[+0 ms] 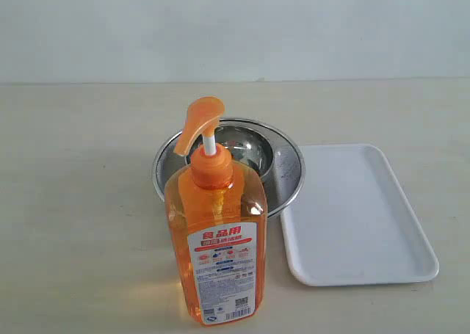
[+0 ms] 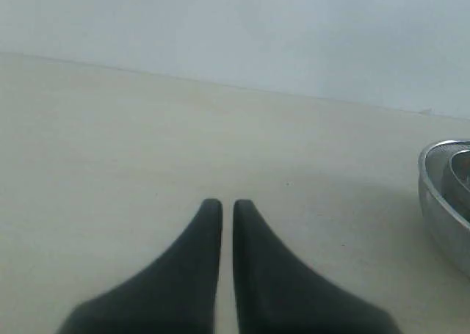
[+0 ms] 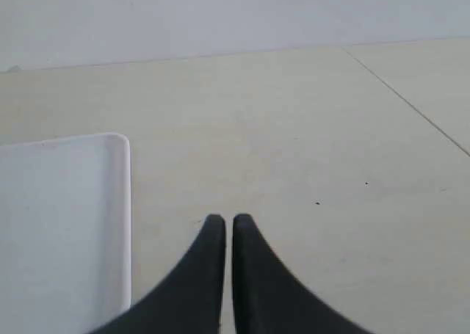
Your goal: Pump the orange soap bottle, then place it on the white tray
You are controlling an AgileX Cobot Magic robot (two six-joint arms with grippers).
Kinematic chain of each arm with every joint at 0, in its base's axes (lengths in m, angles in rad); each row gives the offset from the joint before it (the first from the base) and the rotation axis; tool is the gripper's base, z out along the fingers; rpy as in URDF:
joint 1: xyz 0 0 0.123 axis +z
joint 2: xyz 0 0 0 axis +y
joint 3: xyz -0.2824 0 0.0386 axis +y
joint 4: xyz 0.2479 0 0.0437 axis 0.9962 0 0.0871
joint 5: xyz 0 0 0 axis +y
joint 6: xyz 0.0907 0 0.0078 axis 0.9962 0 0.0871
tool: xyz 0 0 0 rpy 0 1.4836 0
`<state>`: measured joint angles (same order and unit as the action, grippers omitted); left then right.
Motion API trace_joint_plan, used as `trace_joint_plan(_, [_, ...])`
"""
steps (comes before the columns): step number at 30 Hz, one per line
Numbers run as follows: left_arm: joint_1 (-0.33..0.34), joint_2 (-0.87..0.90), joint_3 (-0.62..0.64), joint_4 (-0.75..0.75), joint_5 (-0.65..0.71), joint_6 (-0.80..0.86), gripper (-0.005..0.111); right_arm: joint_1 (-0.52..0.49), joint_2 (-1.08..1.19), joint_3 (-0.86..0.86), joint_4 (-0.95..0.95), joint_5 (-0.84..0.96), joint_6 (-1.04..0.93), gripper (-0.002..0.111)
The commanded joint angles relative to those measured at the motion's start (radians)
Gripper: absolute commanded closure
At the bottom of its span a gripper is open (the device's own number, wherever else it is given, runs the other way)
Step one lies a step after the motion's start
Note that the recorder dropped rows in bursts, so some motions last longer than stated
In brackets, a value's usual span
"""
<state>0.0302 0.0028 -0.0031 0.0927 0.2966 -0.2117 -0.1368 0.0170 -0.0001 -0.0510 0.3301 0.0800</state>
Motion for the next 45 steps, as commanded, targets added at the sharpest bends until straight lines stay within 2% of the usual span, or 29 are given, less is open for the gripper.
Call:
trace_joint_plan(1, [-0.006,-0.003,0.003,0.01,-0.008,0.004,0.102,-0.003,-0.005,0.0,-0.007,-0.008,-0.008,0.107])
trace_joint_plan(6, [-0.006,-0.003,-0.07,-0.026,-0.023,-0.041,0.102,-0.003,-0.005,0.0,-0.007,-0.008,-0.008,0.107])
trace_joint_plan(8, [-0.006,0.0,-0.124,-0.059,-0.085,-0.043,0.102,-0.003,-0.005,0.0,-0.007,-0.008,-0.008,0.107])
trace_joint_plan(10, [-0.006,0.045,-0.216,-0.078,-0.084,-0.043,0.102,-0.003,-0.005,0.0,-0.007,-0.008,-0.008,0.107])
trace_joint_plan(12, [-0.006,0.153,-0.379,-0.078,0.002,-0.043,0.102,-0.003,-0.005,0.0,-0.007,-0.008,-0.008,0.107])
trace_joint_plan(13, [-0.006,0.192,-0.421,-0.082,0.027,-0.043,0.102,-0.003,-0.005,0.0,-0.007,-0.008,-0.008,0.107])
trace_joint_plan(18, [-0.006,0.446,-0.526,-0.107,0.049,-0.003,0.102,-0.003,-0.005,0.0,-0.007,-0.008,-0.008,0.107])
trace_joint_plan(21, [-0.006,0.612,-0.528,-0.213,0.044,0.095,0.102,-0.003,-0.005,0.0,-0.007,-0.008,-0.008,0.107])
trace_joint_plan(24, [-0.006,0.782,-0.526,-0.463,0.004,0.351,0.102,-0.003,-0.005,0.0,-0.007,-0.008,-0.008,0.107])
trace_joint_plan(28, [-0.021,0.864,-0.499,-0.83,-0.155,0.584,0.102,-0.003,-0.005,0.0,-0.007,-0.012,-0.008,0.107])
trace_joint_plan(30, [-0.049,0.871,-0.495,-0.916,-0.216,0.703,0.102,-0.003,-0.005,0.0,-0.007,-0.01,-0.008,0.107])
trace_joint_plan(36, [-0.145,0.841,-0.495,-0.888,-0.297,0.878,0.102,-0.003,-0.005,0.0,-0.007,-0.008,-0.008,0.107])
trace_joint_plan(40, [-0.176,0.822,-0.486,-0.881,-0.297,0.886,0.102,-0.003,-0.005,0.0,-0.007,-0.008,-0.008,0.107])
trace_joint_plan(45, [-0.219,0.78,-0.394,-0.863,-0.33,0.886,0.102,-0.003,-0.005,0.0,-0.007,-0.008,-0.008,0.107])
